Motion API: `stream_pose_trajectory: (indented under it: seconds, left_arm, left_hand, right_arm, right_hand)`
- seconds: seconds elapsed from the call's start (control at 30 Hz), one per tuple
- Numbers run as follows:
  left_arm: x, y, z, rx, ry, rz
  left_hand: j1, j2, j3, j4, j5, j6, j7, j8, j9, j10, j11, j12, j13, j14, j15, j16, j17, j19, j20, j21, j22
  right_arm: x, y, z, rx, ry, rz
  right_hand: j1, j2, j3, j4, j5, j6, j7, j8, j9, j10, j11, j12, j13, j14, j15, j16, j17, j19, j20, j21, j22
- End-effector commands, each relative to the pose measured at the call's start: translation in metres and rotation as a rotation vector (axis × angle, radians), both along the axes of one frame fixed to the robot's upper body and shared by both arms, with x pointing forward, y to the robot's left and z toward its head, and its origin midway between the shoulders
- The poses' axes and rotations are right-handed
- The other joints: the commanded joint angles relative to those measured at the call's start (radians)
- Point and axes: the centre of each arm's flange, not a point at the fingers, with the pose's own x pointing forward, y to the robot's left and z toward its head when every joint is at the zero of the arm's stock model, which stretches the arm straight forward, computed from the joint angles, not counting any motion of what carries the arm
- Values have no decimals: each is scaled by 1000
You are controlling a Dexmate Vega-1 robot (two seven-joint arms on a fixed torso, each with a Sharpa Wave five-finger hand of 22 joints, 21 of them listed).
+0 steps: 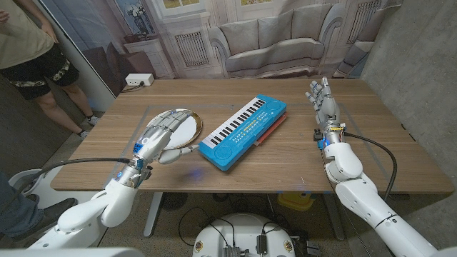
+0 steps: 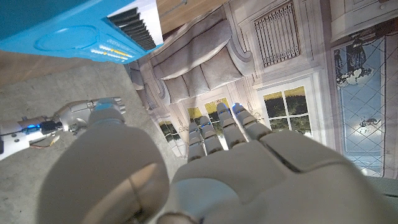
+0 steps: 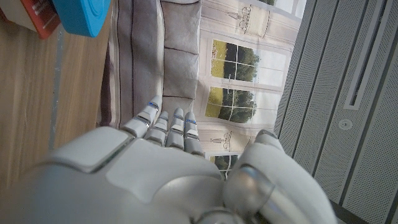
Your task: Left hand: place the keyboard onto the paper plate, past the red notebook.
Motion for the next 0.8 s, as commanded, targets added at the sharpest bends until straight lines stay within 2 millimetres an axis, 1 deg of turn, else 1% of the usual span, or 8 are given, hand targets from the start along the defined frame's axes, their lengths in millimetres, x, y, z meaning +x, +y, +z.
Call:
stream_pose_trajectory:
  seconds: [0.03,0.23,0.27,0.4,0.43,0.53,0.77,0.8]
  left_arm:
    - [-1,-14,6,105,-20,66]
    - [-7,-17,11,163,-17,125]
    - [-8,-17,11,169,-14,133]
    - [-14,-17,10,187,-13,156]
    - [-15,-16,10,191,-15,161]
    - [-18,-13,8,203,-19,177]
    - [-10,-10,-3,230,-1,205]
    - [-9,-11,-4,229,2,205]
  left_hand:
    - [21,-2,-1,-15,7,-11,2,-2,5,-6,-7,-5,3,-11,-116,-3,2,4,-74,-6,3]
    - [57,-8,1,-33,15,-39,-8,-9,6,-31,-14,-13,3,-31,-116,-8,3,-8,-78,-12,4]
    - [62,-9,1,-36,16,-42,-9,-10,6,-37,-11,-15,4,-35,-115,-9,3,-8,-78,-12,4]
    - [83,-12,1,-46,19,-67,-11,-15,7,-56,-18,-18,4,-50,-115,-11,3,-20,-78,-16,4]
    - [87,-12,0,-48,20,-73,-13,-16,7,-59,-14,-18,4,-54,-115,-11,3,-22,-77,-16,4]
    - [93,-12,0,-50,20,-77,-12,-16,7,-67,-13,-19,4,-60,-116,-12,3,-26,-80,-17,4]
    - [108,-12,0,-56,23,-96,-12,-18,8,-84,-15,-20,5,-77,-114,-13,4,-37,-80,-19,4]
    - [111,-12,-1,-57,23,-98,-14,-18,8,-90,-22,-21,5,-80,-116,-13,4,-40,-79,-20,4]
  right_arm:
    - [-17,-19,0,45,-21,-45]
    - [-19,-24,-2,63,-17,-52]
    - [-19,-24,-2,63,-15,-52]
    - [-19,-25,-1,59,-14,-49]
    - [-19,-25,0,58,-15,-49]
    - [-20,-25,1,51,-13,-51]
    - [-25,-26,5,39,-4,-66]
    - [-25,-26,6,36,-4,-66]
  right_hand:
    - [7,-2,1,-5,-1,13,1,6,4,10,1,2,2,6,0,2,3,7,-10,-5,5]
    - [3,-4,-2,-4,-2,14,1,6,4,10,2,2,2,6,-1,2,4,9,-10,-7,5]
    - [2,-4,-2,-3,-2,14,1,6,4,11,1,2,2,6,0,2,5,9,-10,-8,5]
    - [-2,-5,-5,-2,-3,14,0,6,5,10,1,2,2,6,-1,3,5,9,-10,-9,5]
    - [-2,-5,-5,-2,-3,14,0,6,5,10,1,2,2,6,-1,2,5,10,-10,-9,5]
    - [-4,-6,-6,-2,-3,15,0,5,5,10,-1,1,2,6,-1,3,6,10,-10,-11,5]
    - [-6,-7,-8,-1,-3,15,0,5,5,11,1,1,2,6,-2,3,6,11,-9,-13,6]
    - [-7,-7,-8,-1,-3,15,0,5,5,11,0,1,2,7,-1,3,6,11,-9,-13,6]
